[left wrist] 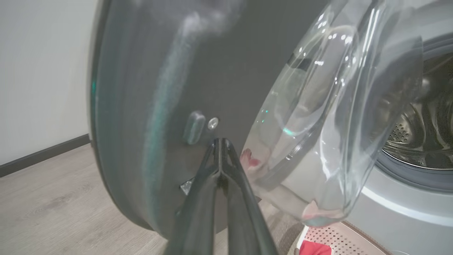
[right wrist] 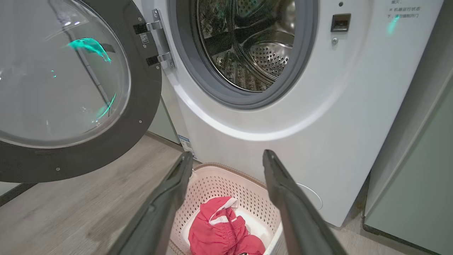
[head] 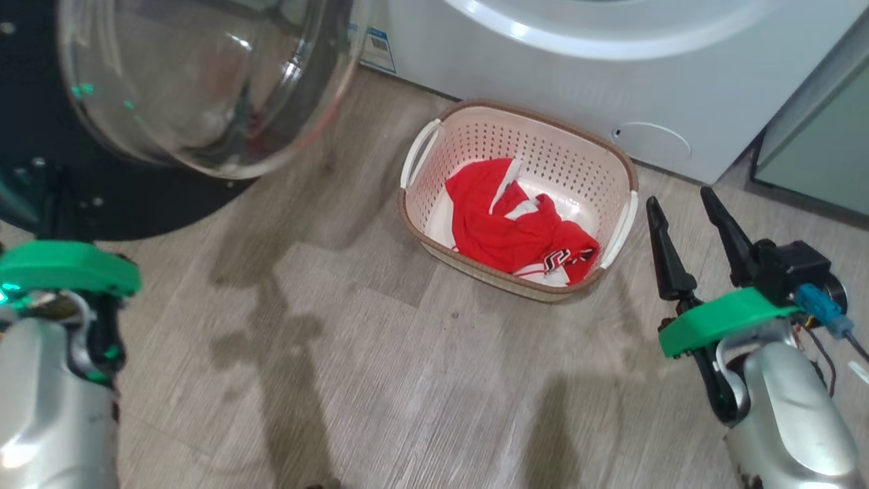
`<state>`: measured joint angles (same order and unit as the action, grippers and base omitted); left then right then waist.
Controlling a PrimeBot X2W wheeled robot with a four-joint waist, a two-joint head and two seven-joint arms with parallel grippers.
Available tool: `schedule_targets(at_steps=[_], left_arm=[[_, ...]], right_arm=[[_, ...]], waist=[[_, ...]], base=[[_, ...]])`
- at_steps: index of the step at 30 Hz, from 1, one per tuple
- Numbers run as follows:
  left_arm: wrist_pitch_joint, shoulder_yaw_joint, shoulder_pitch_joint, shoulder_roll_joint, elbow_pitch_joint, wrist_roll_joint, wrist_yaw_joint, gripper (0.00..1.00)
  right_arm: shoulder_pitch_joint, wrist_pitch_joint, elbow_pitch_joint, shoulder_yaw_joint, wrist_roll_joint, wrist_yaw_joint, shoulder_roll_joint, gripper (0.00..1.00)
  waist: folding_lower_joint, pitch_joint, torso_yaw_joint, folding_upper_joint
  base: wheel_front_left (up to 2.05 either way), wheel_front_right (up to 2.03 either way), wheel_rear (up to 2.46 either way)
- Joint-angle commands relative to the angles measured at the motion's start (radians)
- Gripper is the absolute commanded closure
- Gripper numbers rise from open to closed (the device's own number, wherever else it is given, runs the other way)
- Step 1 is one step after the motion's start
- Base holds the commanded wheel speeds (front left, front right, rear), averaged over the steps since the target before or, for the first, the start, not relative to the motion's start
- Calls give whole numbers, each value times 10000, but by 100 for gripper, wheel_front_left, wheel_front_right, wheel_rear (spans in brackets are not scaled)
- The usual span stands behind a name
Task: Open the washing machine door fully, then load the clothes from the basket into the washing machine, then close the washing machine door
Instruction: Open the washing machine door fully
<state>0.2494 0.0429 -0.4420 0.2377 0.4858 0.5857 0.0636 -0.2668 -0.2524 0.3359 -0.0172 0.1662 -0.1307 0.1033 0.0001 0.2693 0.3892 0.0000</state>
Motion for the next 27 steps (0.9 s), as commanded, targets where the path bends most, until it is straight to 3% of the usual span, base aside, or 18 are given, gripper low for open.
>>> schedule_targets(at_steps=[1,17,21,27], left_arm=[[123,597,-524,570,-138,-110,-47,100],[124,3214,-1657,410,1381,-1410,-1153,100],[124,3660,-1262,157,968,-1902,-1299,100],[124,3984,100,-765,-663,-2613,-1475,100]], right_arm=[[-300,-93,-362,-281,-76,0,81,0],[-683,-83,-422,-442,-123,0,286,0],[-734,-85,-373,-499,-88,0,240,0],[-630,-89,-371,-386,-59,0,90,0]], waist=[[-1,115,-54,0],[-1,579,-268,0],[-1,485,-346,0],[-1,214,-408,0]], base=[[0,0,0],[0,0,0],[0,0,0],[0,0,0]])
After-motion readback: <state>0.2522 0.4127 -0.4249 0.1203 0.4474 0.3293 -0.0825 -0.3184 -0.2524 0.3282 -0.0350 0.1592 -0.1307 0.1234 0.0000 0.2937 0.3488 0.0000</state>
